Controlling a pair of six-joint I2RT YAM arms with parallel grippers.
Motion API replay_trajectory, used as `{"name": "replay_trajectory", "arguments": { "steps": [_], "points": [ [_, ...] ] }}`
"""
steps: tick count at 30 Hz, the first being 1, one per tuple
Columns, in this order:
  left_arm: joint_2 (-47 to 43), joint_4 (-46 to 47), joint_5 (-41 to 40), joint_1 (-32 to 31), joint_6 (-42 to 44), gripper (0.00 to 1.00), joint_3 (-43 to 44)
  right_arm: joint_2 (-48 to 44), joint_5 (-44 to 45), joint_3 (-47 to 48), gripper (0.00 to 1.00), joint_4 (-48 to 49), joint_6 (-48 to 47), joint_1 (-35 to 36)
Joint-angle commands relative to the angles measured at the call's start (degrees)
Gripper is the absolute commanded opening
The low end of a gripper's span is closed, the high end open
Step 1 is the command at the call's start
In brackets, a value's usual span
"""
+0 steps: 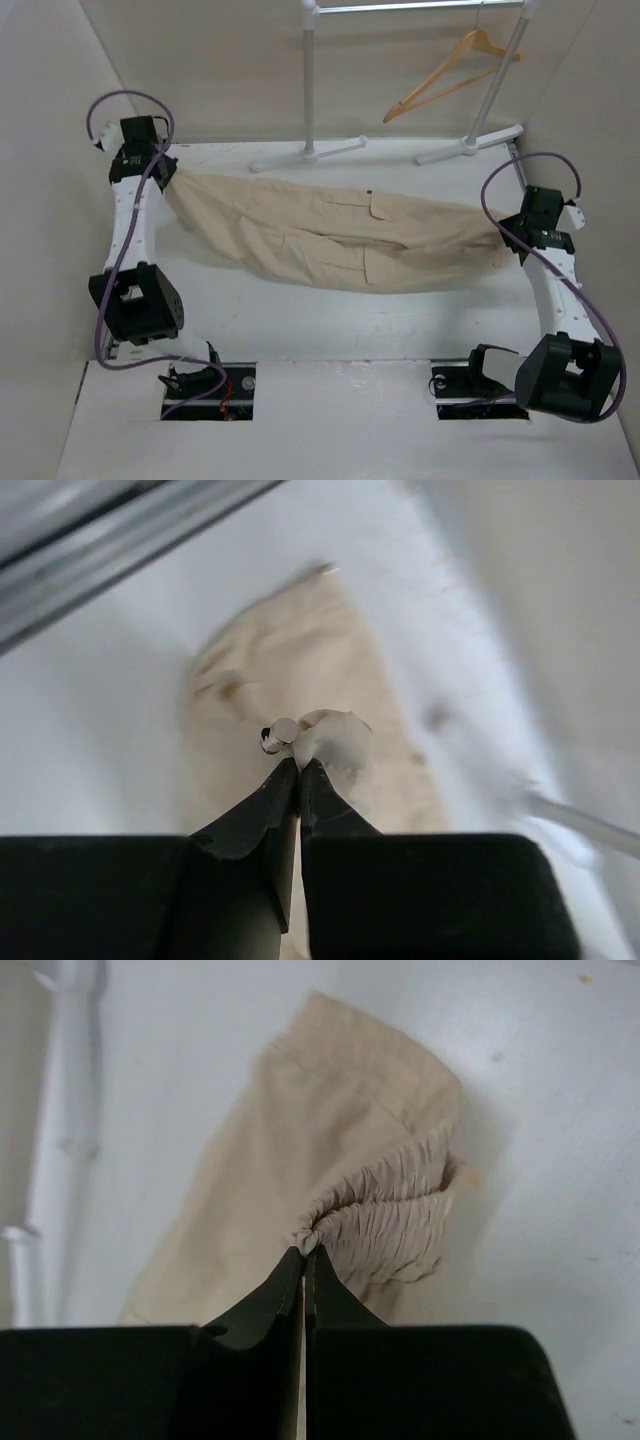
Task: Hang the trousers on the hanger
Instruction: Flatten out the trousers at the center of the board.
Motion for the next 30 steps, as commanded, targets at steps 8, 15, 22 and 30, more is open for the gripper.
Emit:
{"name": "replay_trajectory", "arguments": {
  "steps": [8,15,22,30],
  "points": [
    [-14.72,-6.98,0.52,3.25,-4.04,0.01,7.14,-5.89,-6.4,15.9,0.0,-1.42,3.18,-0.76],
    [-18.69,-10.06,4.2,13.27,-7.37,0.01,-9.72,-9.96,-8.59,1.51,0.0,-1.34,6.34,-8.3],
    [-19.82,-10.69,0.96,11.97,-8.25,0.01,-8.61,-7.56,-10.9,1.75,0.0,1.56,8.63,-13.6],
    [-15.6,-11.03,7.02,5.19,-15.02,0.01,8.17,-4.92,-23.1,11.15,0.0,6.4,11.18,-11.84]
  ]
}}
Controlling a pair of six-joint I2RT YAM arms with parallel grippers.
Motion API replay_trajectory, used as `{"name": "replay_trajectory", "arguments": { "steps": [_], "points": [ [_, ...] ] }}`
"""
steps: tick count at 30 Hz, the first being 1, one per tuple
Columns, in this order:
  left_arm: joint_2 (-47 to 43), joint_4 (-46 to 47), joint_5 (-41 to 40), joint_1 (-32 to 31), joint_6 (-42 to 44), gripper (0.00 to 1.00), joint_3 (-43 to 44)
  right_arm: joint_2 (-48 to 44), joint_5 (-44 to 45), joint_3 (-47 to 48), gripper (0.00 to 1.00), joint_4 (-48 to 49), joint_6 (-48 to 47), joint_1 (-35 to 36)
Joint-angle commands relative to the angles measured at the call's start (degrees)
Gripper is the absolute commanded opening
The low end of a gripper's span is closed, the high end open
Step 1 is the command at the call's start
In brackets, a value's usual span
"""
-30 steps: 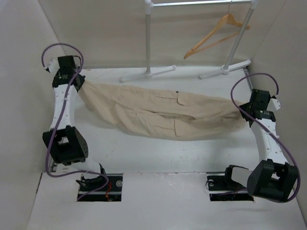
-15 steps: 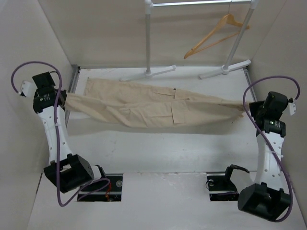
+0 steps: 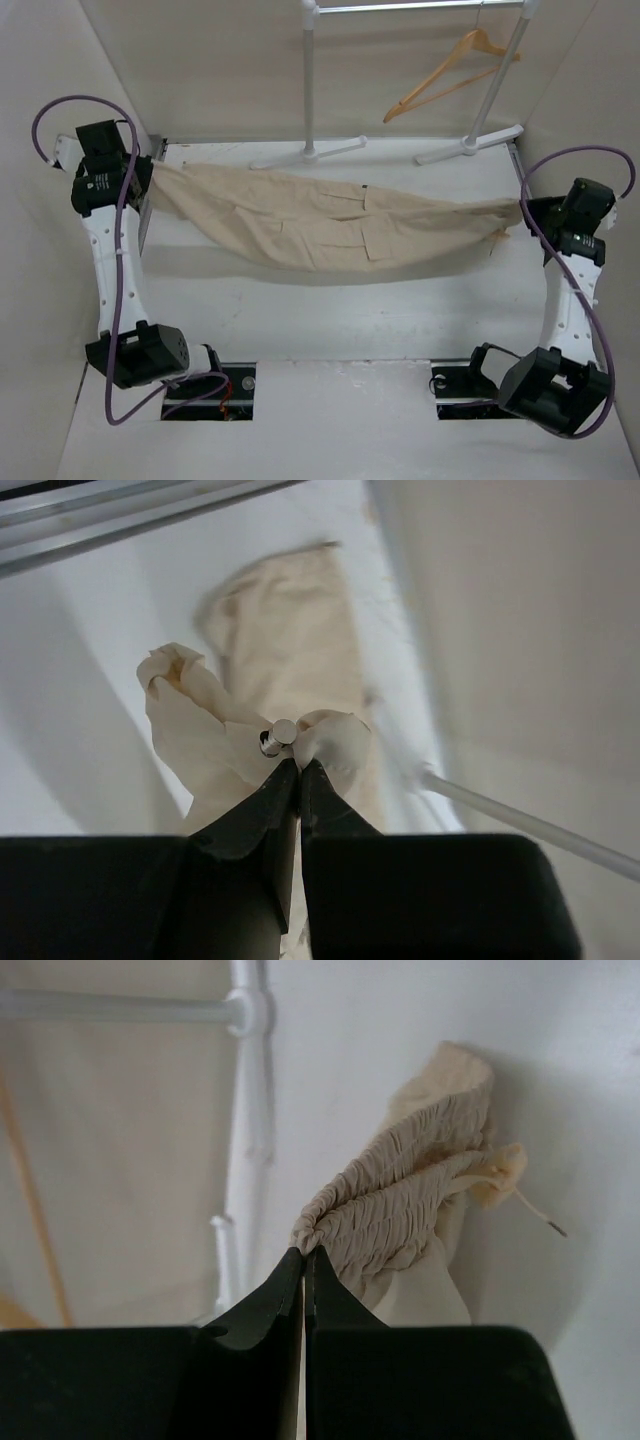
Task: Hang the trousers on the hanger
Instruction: Flatten out the trousers at the center of the board.
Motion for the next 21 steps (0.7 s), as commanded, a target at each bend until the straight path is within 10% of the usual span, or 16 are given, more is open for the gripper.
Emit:
{"name": "replay_trajectory", "arguments": {
  "steps": [1,8,15,21],
  "points": [
    [-1.52,0.53,1.82,-0.06,-4.14,0.01,5.54,-3.48,-5.73,3.88,0.0,5.14,2.01,-0.06],
    [-8.22,-9.84,-12.33,9.43,-5.55,0.0,-19.03,-21.07,3.04,-18.61,0.0,-3.2,1.66,0.38],
    [-2.15,-8.53,-15.84,17.18,-1.95,0.06,-26.02,-16.18,16.41,-23.01,0.02,-7.18,-1.69,-4.79],
    [-1.18,-5.2,-13.49,16.39,-3.26,0.38,-21.72,-11.96,15.44,-20.31,0.41,-4.71,-0.8,-4.64]
  ]
}}
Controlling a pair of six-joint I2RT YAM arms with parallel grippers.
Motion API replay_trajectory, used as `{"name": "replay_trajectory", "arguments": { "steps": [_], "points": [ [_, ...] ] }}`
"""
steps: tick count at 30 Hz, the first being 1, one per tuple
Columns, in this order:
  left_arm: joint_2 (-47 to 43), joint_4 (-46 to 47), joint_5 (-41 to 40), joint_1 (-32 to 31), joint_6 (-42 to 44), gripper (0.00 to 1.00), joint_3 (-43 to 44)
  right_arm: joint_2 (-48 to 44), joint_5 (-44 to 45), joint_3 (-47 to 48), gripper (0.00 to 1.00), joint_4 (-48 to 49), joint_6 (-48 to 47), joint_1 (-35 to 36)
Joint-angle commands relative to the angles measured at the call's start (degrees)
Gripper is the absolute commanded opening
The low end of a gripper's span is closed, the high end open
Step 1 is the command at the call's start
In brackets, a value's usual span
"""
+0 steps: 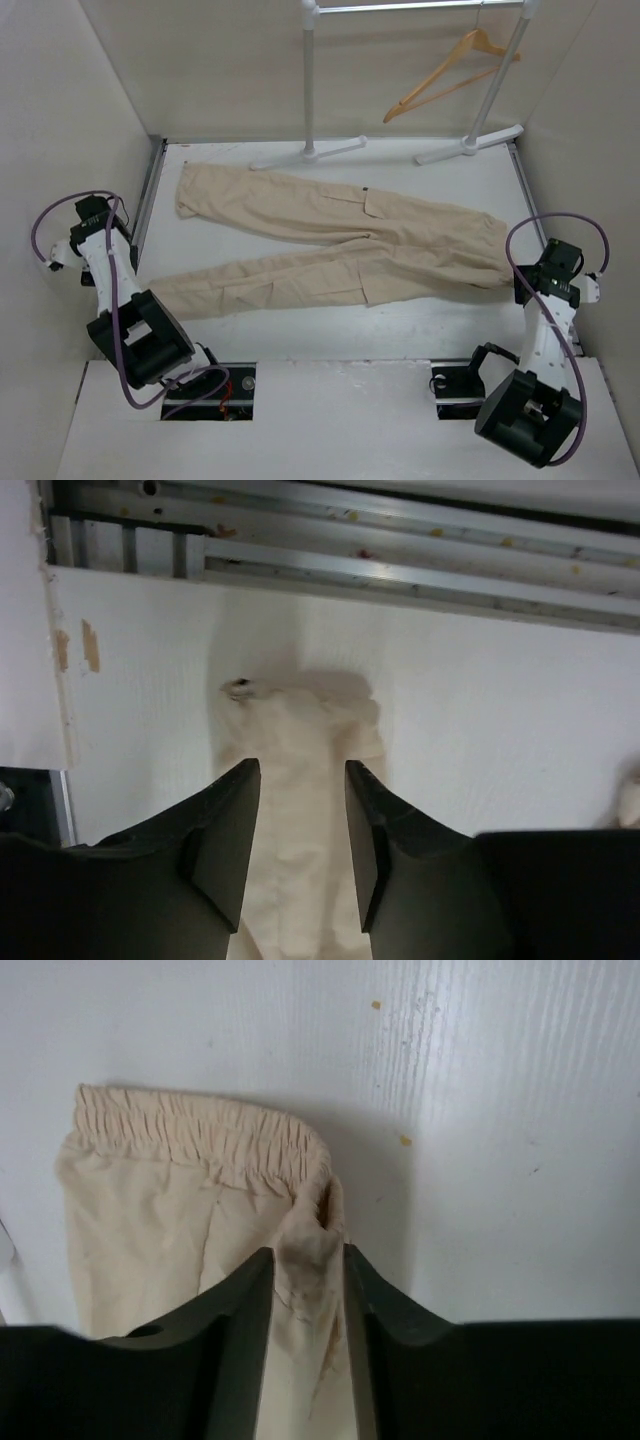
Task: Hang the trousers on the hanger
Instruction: Flatten out the trousers at the center of the board.
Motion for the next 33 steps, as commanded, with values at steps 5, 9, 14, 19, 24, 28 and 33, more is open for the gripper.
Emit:
{"name": "replay_trajectory", "arguments": {
  "steps": [5,9,14,19,24,28,33],
  "points": [
    [-3.16,8.23,-6.22,-11.25,2.03,0.48,12.74,3.19,6.37,12.32,0.63,3.05,-6.7,4.78],
    [7.01,9.47,-4.78,-19.17,5.46,0.5,21.89,6.43,10.78,19.8,0.71,4.09,-10.93,8.29],
    [25.89,11.32,4.9,-24.89,10.99,0.52,35.14,19.78,-2.46,26.04,0.16,9.63,-17.0,13.23],
    [43.04,7.28,8.6,-26.13,16.45,0.56,50.27,31.56,-7.67,30.87,0.25,11.4,-20.68,9.37],
    [50.62,9.29,8.42,-25.61,17.16,0.58,53.37,41.58,-12.14,35.18,0.64,12.98,-23.41,7.87],
    [54.32,11.05,9.13,-24.81,16.81,0.57,53.63,48.36,-12.16,39.49,0.69,12.28,-24.82,7.87],
    [56.69,12.81,8.78,-24.2,16.11,0.45,53.63,55.39,-10.49,44.85,0.62,8.86,-25.35,7.95]
  ]
}}
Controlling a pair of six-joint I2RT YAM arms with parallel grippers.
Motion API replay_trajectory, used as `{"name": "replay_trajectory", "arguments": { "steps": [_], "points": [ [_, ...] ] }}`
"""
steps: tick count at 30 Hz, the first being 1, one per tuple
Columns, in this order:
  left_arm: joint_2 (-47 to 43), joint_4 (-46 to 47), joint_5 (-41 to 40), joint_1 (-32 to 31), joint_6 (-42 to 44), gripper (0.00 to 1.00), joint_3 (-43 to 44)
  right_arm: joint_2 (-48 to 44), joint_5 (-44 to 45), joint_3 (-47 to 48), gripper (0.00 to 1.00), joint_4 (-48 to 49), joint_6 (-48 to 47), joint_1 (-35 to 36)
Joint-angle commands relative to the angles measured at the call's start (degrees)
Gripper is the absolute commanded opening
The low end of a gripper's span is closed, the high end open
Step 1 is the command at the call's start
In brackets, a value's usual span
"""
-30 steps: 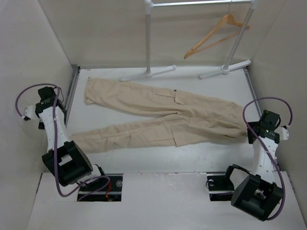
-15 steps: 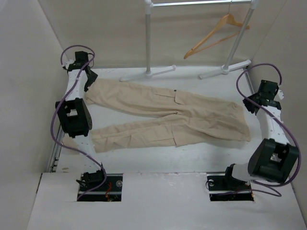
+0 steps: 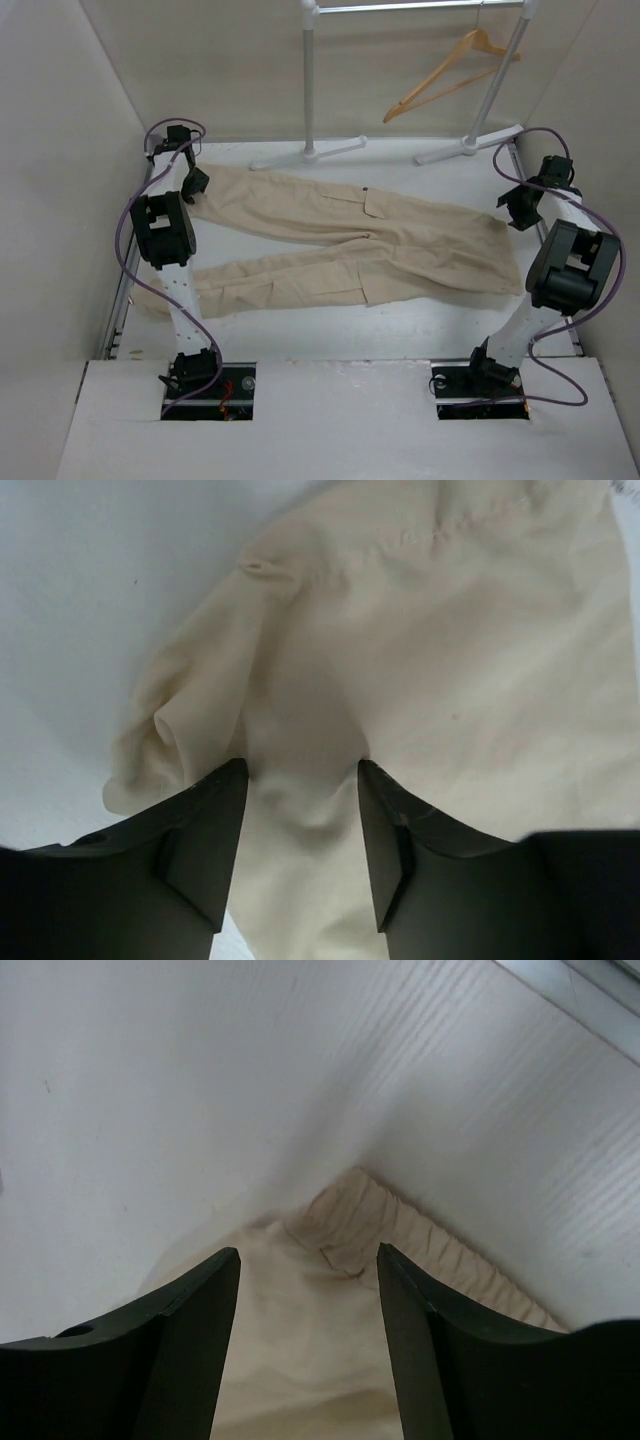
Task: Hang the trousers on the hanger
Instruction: Flatten out the trousers at the center of the board.
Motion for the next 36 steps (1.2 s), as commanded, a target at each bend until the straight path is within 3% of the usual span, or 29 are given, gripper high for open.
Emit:
{"name": "replay_trajectory", "arguments": {
  "steps": [1,6,10,13,16,19,23,32,33,35,36],
  "points": [
    [0.89,1.36,-0.47,0.89,0.08,0.42,2.25,3.33,1.84,5.08,0.6,-1.79,-1.98,0.11],
    [1.51,3.03,-0.64,1.16,-1.06,0.22,2.33,7.82,4.58,5.96,0.57,-3.91,-3.22,1.77],
    [1.69,3.64,-0.73,1.42,-1.59,0.16,3.21,8.79,6.77,7.8,0.52,-5.4,-3.65,2.92],
    [1.6,4.17,-1.52,1.86,-2.11,0.14,3.39,11.51,5.9,12.1,0.36,-8.73,-5.59,3.71],
    [1.25,4.79,-1.7,2.21,-2.2,0.15,3.3,13.36,6.06,15.27,0.08,-10.68,-5.42,4.24],
    [0.99,5.49,-1.43,2.65,-1.68,0.14,3.74,11.79,8.17,15.98,0.0,-7.88,-4.01,4.67],
    [0.72,6.02,-1.52,3.44,-1.24,0.11,4.53,10.2,10.55,19.83,0.0,-2.6,-1.55,4.5],
    [-0.77,8.66,-2.05,3.71,-1.68,0.11,7.25,20.56,7.22,38.3,0.02,1.7,3.1,5.38],
    [-0.77,8.66,-1.96,3.36,-1.68,0.14,7.95,21.18,6.34,39.0,0.1,1.98,3.81,5.38],
    [-1.47,8.13,-0.74,2.83,-1.5,0.31,8.84,20.75,5.98,39.1,0.37,0.06,4.6,5.64],
    [-2.78,7.95,0.23,2.57,-1.5,0.39,8.06,19.79,6.33,38.58,0.45,-1.7,4.6,5.99]
  ]
}}
